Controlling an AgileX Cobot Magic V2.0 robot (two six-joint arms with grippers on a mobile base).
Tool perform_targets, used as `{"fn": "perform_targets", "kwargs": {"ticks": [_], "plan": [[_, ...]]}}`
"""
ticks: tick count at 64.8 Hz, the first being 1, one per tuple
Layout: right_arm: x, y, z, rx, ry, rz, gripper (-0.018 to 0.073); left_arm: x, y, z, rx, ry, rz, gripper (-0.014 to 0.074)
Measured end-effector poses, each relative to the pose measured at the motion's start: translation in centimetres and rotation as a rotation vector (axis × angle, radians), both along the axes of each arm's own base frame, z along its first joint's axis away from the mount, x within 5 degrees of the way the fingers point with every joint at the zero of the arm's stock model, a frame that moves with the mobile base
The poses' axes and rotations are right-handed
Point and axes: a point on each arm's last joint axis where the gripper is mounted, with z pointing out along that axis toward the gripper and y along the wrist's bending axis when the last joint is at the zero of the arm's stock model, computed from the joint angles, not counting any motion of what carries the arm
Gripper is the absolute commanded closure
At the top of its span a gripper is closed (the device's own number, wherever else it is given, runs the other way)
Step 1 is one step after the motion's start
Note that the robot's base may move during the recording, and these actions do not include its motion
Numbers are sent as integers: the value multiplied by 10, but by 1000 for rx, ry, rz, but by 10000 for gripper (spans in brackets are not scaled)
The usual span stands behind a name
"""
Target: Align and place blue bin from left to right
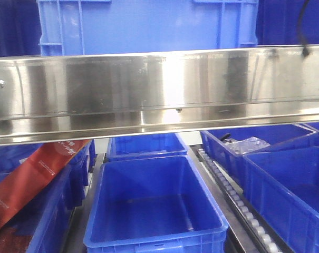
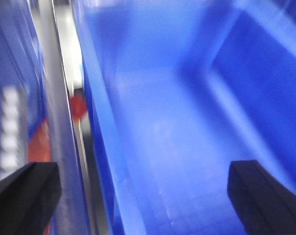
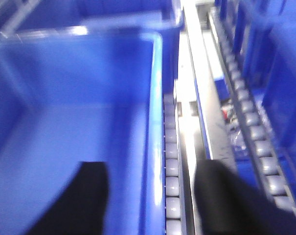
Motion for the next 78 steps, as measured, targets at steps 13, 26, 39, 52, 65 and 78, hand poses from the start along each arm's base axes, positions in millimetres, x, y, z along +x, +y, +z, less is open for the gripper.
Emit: {"fn": "perform_targets", "kwargs": {"ticks": [13, 26, 39, 52, 65, 78], "plan": [[-30, -6, 19, -4, 20, 0, 653, -33, 8, 24, 1, -23, -2, 517], [-41, -8, 19, -14, 52, 2, 721, -44, 10, 23, 23, 4, -18, 707], [-45, -8, -3, -42, 116, 13, 721, -63, 15, 17, 38, 31, -26, 707], [-70, -13, -23, -51, 57, 24, 721, -97, 23, 10, 24, -62, -33, 707], [-117, -22, -35, -58, -62, 36, 721, -137, 31, -16, 5, -170, -43, 707], [-170, -32, -61, -47, -189, 36, 721, -186, 42, -53, -20, -307, -52, 707]]}}
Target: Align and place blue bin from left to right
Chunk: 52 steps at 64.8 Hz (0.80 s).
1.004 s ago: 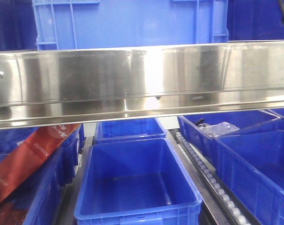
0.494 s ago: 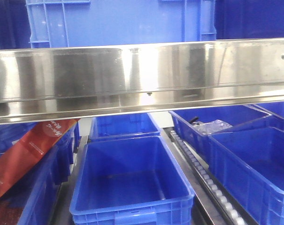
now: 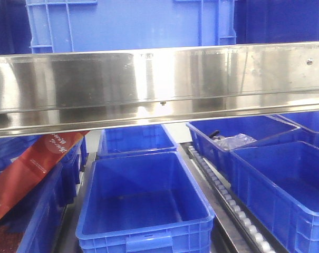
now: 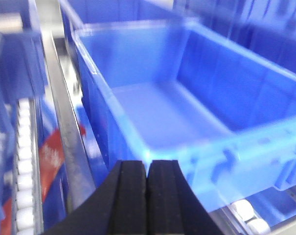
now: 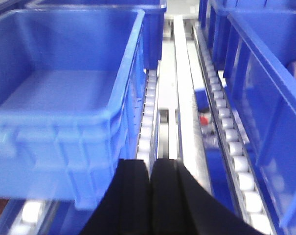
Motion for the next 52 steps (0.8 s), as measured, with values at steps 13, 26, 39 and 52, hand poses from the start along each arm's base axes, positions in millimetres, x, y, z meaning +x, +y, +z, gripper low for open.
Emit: {"fn": "perform_targets", "kwargs": {"ticks": [13, 26, 39, 52], "plan": [[-52, -10, -54, 13, -102, 2, 721, -50, 11, -48, -25, -125, -10, 707], [-102, -19, -111, 22, -230, 2, 721, -90, 20, -98, -47, -224, -16, 707], [-136, -25, -151, 33, -302, 2, 721, -111, 25, -133, -53, -251, -17, 707], [-144, -27, -158, 40, -337, 2, 721, -116, 26, -140, -57, -266, -17, 707]]}}
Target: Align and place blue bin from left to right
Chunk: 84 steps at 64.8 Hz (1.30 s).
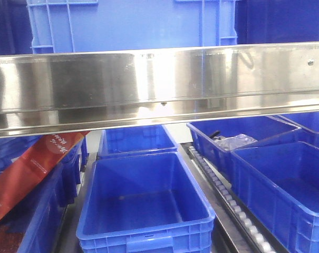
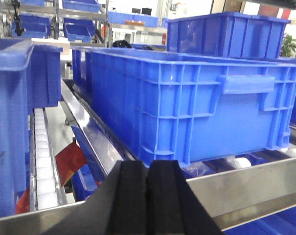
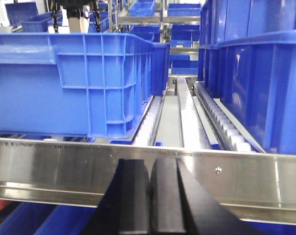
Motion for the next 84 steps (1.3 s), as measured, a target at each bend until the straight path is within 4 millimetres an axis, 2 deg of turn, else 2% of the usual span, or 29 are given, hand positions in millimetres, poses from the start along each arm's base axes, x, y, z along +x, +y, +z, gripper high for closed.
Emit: {"fn": "perform_targets", "kwargs": {"ticks": [42, 49, 56, 64, 77, 84], "plan": [[0, 0, 0, -1, -2, 0, 721, 0, 0, 1, -2, -7, 0, 707], [0, 0, 0, -1, -2, 0, 721, -1, 3, -2, -2, -8, 46, 707], [0, 0, 0, -1, -2, 0, 721, -3, 7, -13, 10, -36, 132, 707], [0, 0, 0, -1, -2, 0, 721, -7, 12, -39, 16, -84, 232, 707], [0, 0, 1, -1, -8, 0, 721, 1, 16, -89, 17, -9, 295, 707], [-1, 0, 1, 0, -12, 0, 721, 3, 16, -102, 6, 19, 295, 707]]}}
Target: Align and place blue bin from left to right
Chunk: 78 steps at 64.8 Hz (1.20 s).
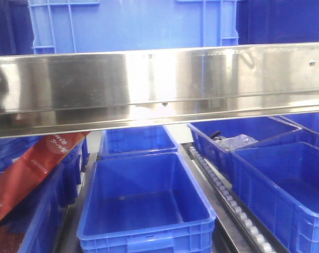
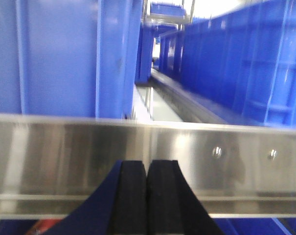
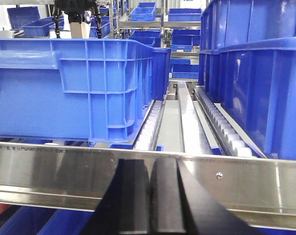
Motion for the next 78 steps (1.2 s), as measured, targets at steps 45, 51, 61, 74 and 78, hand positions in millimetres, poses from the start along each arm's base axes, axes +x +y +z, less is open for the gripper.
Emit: {"fn": "perform_targets", "kwargs": {"ticks": [45, 51, 61, 74, 78], "plan": [[0, 0, 0, -1, -3, 0, 721, 0, 0, -2, -8, 9, -1, 707], [0, 0, 0, -1, -3, 0, 721, 0, 0, -2, -8, 9, -1, 707], [0, 0, 0, -1, -3, 0, 721, 0, 0, -2, -8, 9, -1, 707], [0, 0, 0, 1, -5, 0, 721, 0, 0, -2, -8, 9, -1, 707], [0, -1, 0, 6, -4, -8, 721, 0, 0, -2, -8, 9, -1, 707]]}}
